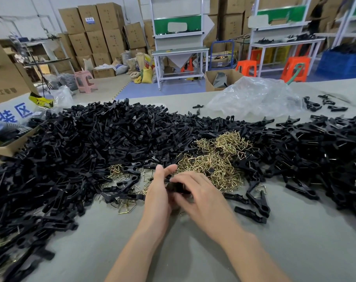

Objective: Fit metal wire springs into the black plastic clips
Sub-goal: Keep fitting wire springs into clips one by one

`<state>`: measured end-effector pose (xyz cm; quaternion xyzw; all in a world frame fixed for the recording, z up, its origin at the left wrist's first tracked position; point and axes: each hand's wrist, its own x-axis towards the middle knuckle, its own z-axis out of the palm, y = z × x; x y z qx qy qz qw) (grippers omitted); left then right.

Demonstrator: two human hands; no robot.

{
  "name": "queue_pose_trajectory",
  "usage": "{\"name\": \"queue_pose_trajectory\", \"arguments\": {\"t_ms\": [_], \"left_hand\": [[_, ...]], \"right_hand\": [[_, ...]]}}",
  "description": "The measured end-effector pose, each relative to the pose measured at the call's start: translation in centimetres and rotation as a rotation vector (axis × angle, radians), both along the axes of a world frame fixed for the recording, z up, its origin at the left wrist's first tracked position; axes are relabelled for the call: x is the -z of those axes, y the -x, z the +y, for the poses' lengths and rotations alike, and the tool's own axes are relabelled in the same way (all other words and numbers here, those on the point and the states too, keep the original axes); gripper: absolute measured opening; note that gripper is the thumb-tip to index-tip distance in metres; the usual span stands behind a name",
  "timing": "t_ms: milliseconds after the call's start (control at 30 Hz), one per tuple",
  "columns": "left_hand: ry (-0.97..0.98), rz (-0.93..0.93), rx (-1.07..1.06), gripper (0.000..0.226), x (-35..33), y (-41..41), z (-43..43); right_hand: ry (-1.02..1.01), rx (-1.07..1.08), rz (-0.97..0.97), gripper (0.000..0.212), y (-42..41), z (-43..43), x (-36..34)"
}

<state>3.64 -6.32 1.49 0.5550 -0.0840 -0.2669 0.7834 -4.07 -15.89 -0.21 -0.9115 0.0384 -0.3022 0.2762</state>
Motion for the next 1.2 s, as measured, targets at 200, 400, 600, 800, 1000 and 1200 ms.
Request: {"name": "queue_pose_trajectory", "arguments": {"t_ms": [200,400,600,800,1000,1200], "left_hand": [[-0.005,-0.071,-0.013,0.050,0.6,-0.9,-0.1],[0.009,-0.106,-0.014,0.050,2.0,-1.4,-0.1],[-0.204,-0.499,-0.089,0.034,1.7,-0.6,0.5],[-1.047,-1.165,-0.355,0.037,2.4,-2.6,1.9],[-1.372,-0.928,-0.340,0.056,2.1,-6.7,4.3],[-1.243,-1.081,-0.293,0.032,1.9,-6.6,4.8]], "right_hand": [[-0.806,0.124,-0.230,0.019,1.0,-2.1,-2.8],[-1.711,-0.056,-0.972,0.062,4.4,-12.5,-10.9],[-1.594,-0.114,-0.700,0.041,3.2,-11.6,-10.8],[-0.309,0.086,-0.046,0.038,-1.0,-0.9,-2.2],[0.256,0.154,0.303,0.047,-2.2,0.5,1.1],[0.205,0.157,0.231,0.025,-1.9,0.5,1.0]]}}
